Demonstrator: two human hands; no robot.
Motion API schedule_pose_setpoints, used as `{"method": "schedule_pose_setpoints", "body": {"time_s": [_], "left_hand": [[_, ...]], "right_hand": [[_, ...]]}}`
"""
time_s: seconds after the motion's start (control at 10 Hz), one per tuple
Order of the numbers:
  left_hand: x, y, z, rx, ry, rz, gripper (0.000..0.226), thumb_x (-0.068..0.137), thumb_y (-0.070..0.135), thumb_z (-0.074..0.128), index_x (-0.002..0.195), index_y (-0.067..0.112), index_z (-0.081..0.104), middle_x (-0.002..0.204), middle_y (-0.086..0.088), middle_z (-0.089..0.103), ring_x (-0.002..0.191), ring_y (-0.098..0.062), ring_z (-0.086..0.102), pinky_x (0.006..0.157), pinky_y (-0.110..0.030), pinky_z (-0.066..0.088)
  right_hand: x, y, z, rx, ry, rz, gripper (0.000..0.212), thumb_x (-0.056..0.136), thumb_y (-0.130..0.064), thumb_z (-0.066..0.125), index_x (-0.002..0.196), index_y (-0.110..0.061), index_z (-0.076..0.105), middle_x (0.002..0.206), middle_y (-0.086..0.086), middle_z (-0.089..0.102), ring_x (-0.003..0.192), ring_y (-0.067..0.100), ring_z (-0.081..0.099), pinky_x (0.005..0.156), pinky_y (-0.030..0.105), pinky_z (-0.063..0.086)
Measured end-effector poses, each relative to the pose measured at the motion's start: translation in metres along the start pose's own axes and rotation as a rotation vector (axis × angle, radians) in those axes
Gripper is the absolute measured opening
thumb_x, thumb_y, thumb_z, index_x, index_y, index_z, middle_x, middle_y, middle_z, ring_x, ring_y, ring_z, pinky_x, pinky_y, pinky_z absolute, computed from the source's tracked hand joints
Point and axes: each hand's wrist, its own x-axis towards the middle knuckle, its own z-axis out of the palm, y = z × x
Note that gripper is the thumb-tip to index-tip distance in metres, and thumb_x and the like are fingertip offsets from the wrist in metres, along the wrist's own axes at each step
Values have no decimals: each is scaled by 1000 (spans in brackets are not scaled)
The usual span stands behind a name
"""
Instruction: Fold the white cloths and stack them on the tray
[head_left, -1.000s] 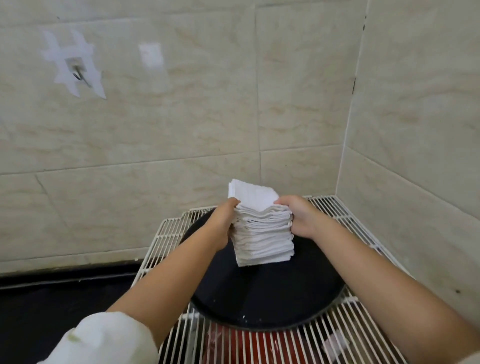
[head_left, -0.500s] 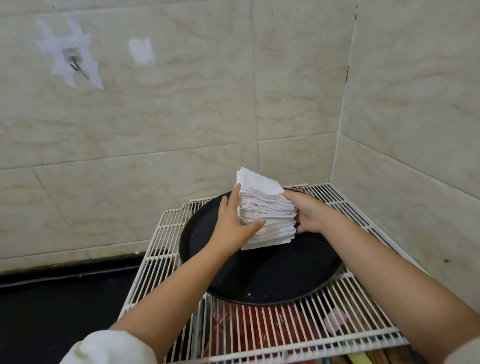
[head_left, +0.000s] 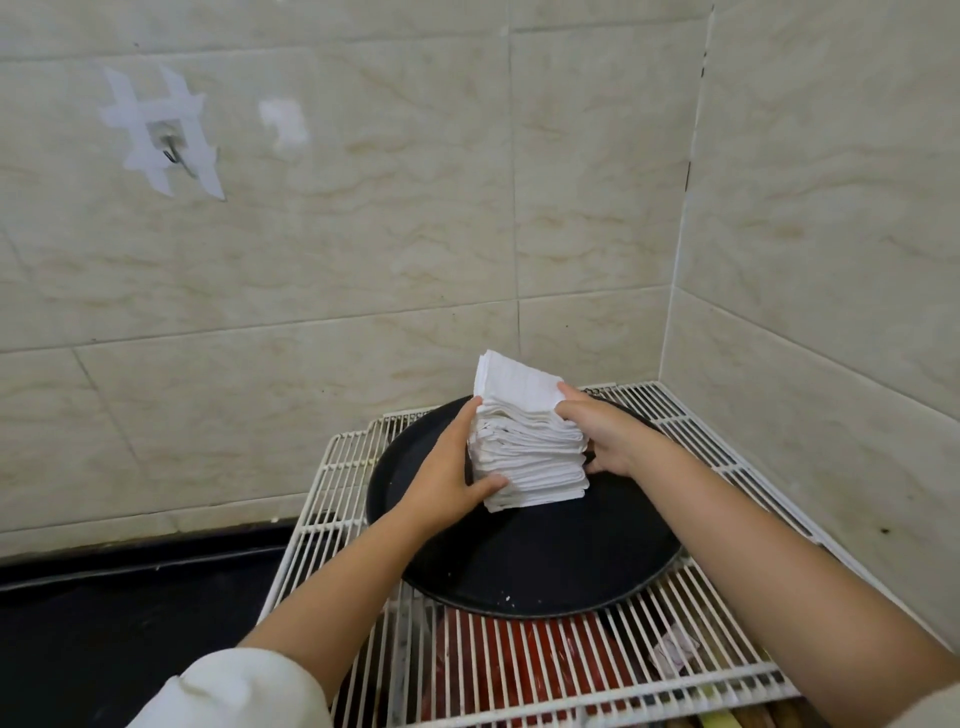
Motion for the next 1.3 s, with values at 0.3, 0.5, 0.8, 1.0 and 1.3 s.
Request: {"method": "schedule_pose_setpoints", "body": {"time_s": [0.3,0.5,0.8,1.0,1.3], "left_hand": [[53,49,-21,-313,146,-308,50,100,37,29,145,16,24,152,-1,27,141,-19,24,114,-33,19],[54,33,6,-493,66,-507,33,96,23,27,120,16,49,112,-5,57,106,-25,52,91,-36,42],[41,30,14,-661,169,-661,32,96,29,28,110,13,52,106,-8,60,96,-24,56,78,-33,46],[45,35,9,-395,161,-534,48,98,35,29,135,9,40,132,-9,50,118,-26,49,91,-33,38],[9,10,-18,-160,279,-561,36,100,22,29,102,-4,54,117,-24,55,116,-37,48,94,-37,36]], "right_hand": [[12,14,-3,171,59,24,18,90,-31,50,91,-16,60,80,1,61,71,16,56,59,27,41],[24,22,5,356,122,-39,68,76,-56,56,130,-15,50,133,7,54,122,28,51,109,48,37],[28,6,7,183,130,2,55,90,-42,47,135,-11,44,137,11,50,122,29,50,104,43,40],[22,12,-4,99,172,-45,45,91,-39,45,126,-13,52,119,6,58,109,25,53,82,33,42],[-12,-19,-10,-129,425,-385,32,90,-12,50,119,-3,57,116,13,59,104,18,52,83,25,37]]}}
